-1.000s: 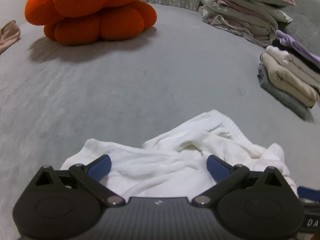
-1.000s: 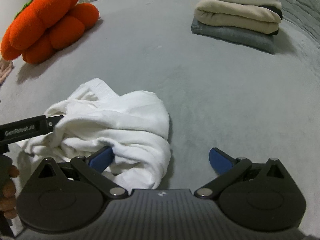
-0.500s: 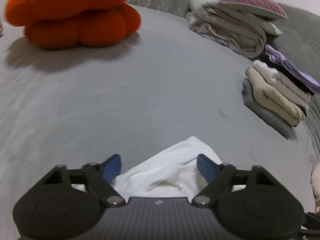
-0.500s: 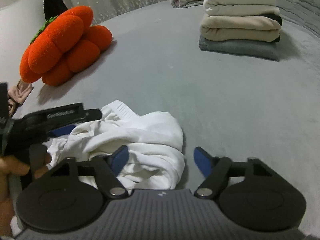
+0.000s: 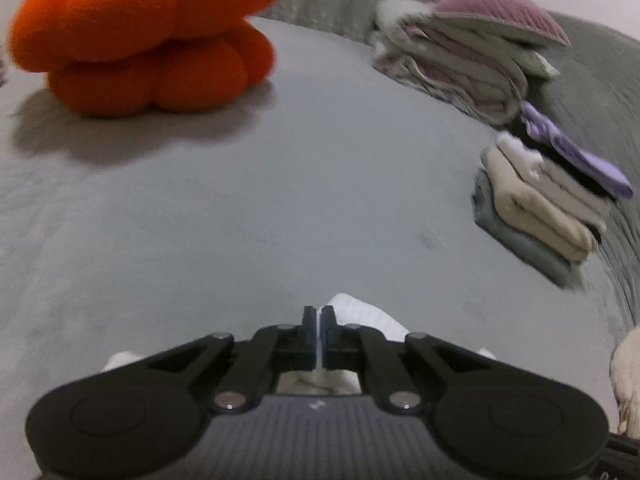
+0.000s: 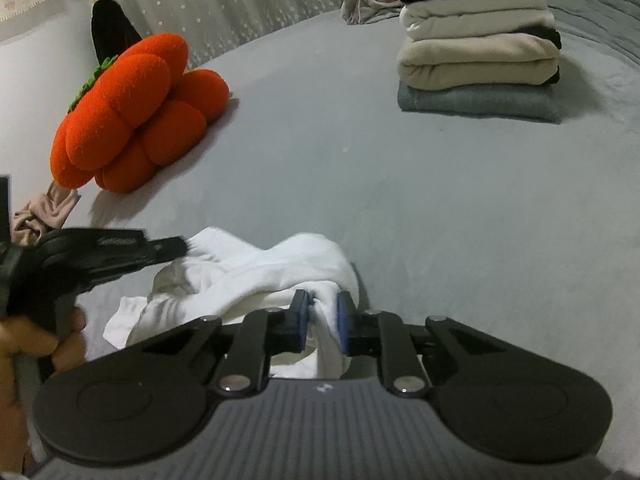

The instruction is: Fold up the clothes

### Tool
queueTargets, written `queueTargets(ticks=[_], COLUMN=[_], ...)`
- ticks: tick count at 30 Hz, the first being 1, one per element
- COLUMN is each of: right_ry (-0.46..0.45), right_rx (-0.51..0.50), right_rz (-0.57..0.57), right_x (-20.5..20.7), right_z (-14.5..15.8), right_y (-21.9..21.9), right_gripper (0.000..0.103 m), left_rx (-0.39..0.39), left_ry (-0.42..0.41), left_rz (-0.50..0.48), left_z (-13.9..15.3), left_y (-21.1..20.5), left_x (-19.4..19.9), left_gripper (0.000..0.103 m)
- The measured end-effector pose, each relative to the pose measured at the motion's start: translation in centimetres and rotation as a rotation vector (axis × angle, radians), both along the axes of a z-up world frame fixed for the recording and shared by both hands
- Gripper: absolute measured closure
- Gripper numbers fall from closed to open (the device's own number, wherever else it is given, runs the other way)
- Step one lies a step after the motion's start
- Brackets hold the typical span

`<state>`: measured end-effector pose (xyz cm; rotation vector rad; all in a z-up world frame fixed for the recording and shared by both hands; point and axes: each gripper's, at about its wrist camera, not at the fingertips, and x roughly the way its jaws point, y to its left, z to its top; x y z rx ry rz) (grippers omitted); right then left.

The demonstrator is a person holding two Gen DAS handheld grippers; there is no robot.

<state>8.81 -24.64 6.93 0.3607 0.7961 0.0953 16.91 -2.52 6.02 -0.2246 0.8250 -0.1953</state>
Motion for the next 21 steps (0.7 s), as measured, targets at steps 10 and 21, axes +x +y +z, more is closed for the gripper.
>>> queueTargets(ticks=[10, 21], right_ry=[-0.060, -0.030], right_rx=[0.043, 0.034], right_rz=[-0.008, 0.016], right_x=[-0.3, 0.0], right_z=[1.5, 0.6], right_y=[-0.5, 0.1], right_gripper=[0.088, 0.081], left_rx=[0.051, 0.051], left_ry=[-0.102, -0.089], left_rz=[0.162, 0.224], left_z=[3.1, 1.5], left_y=[4.0, 8.0], left_x=[-5.3, -8.3], left_gripper=[0.102, 0.102])
